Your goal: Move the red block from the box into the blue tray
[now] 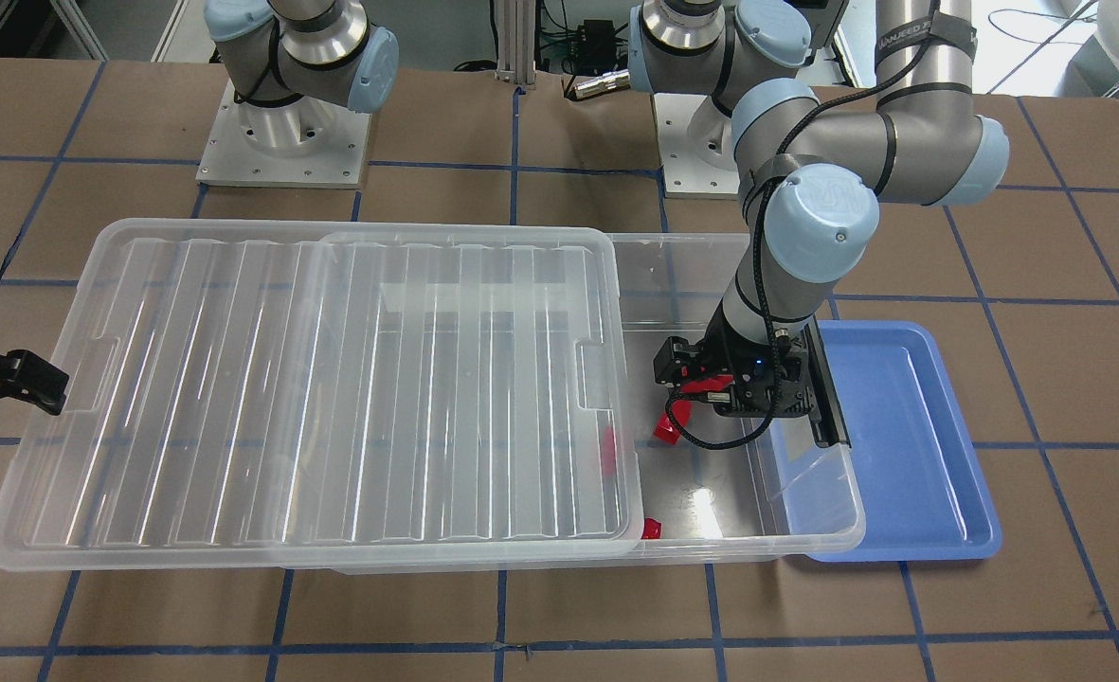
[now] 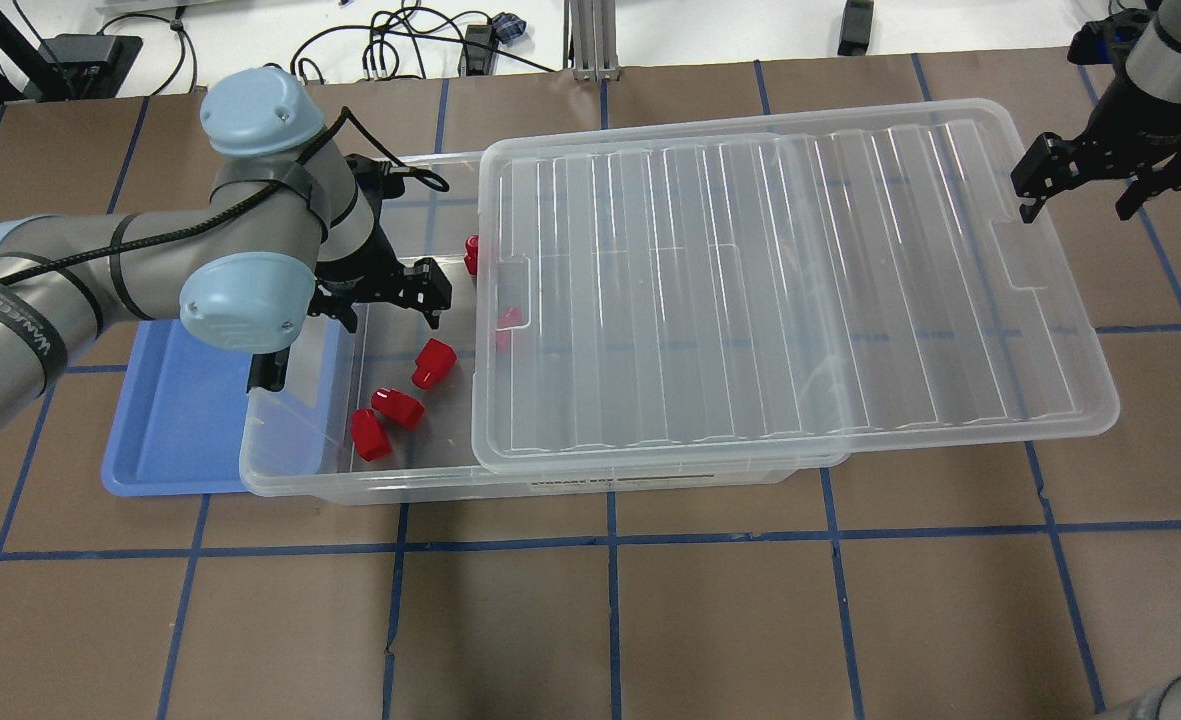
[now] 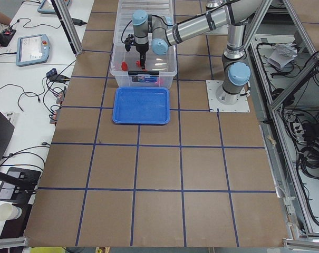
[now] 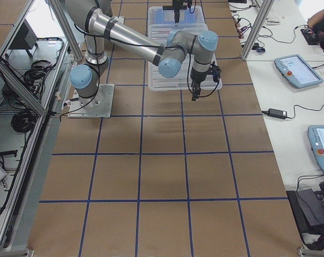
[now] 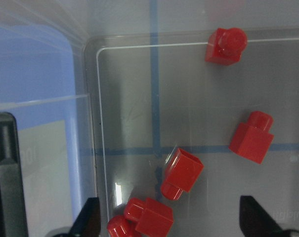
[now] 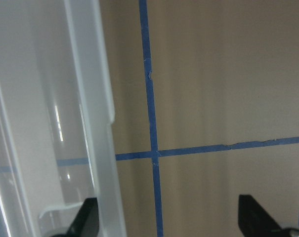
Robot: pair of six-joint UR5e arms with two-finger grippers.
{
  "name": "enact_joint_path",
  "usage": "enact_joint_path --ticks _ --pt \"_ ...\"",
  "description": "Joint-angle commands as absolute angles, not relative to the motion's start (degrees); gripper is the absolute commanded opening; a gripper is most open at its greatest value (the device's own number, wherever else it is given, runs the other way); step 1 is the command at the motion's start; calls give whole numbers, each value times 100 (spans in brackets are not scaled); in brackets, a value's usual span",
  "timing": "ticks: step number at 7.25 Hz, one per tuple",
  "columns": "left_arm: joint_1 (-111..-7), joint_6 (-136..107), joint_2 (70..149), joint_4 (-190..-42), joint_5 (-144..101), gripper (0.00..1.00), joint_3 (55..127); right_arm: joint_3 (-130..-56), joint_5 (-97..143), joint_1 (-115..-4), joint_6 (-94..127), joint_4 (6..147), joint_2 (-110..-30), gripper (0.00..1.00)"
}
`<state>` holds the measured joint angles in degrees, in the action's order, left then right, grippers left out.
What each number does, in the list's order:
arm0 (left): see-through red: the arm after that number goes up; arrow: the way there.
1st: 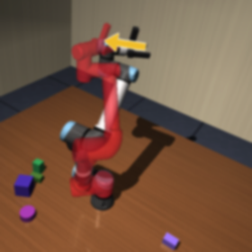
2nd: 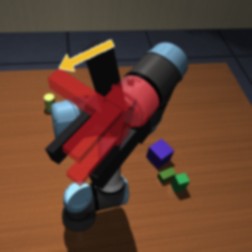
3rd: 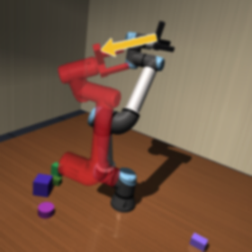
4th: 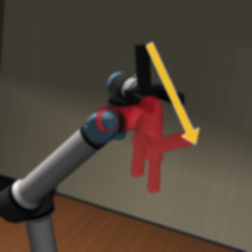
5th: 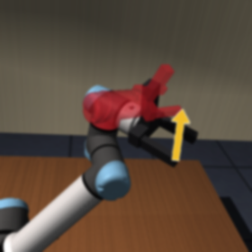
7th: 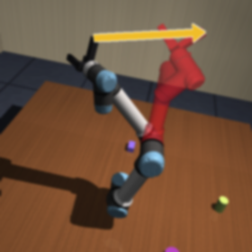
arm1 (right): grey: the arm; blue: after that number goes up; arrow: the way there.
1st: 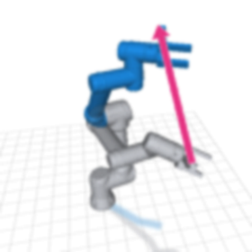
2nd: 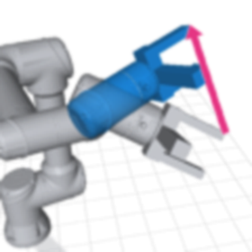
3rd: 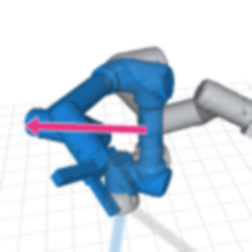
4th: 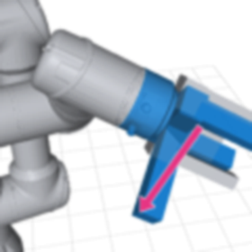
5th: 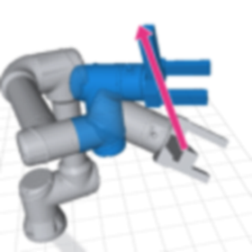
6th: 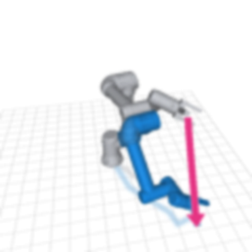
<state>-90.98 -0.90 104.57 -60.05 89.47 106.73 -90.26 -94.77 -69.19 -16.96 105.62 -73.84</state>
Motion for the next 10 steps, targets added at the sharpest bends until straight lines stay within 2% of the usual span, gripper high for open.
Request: enact_joint_path --ticks 1,9,10 --pt "-9079 -79 10651 -5625 8921 100 10907 -9026 -9492 -6917 -1696 10582 -7374 100" --pt "-9079 -9 11214 -5133 8648 99 10916 -9026 -9404 -6785 -1644 10565 -7497 100" --pt "-9079 35 11241 -5133 8648 93 10916 -9026 -9404 -6794 -1644 10556 -7558 100"
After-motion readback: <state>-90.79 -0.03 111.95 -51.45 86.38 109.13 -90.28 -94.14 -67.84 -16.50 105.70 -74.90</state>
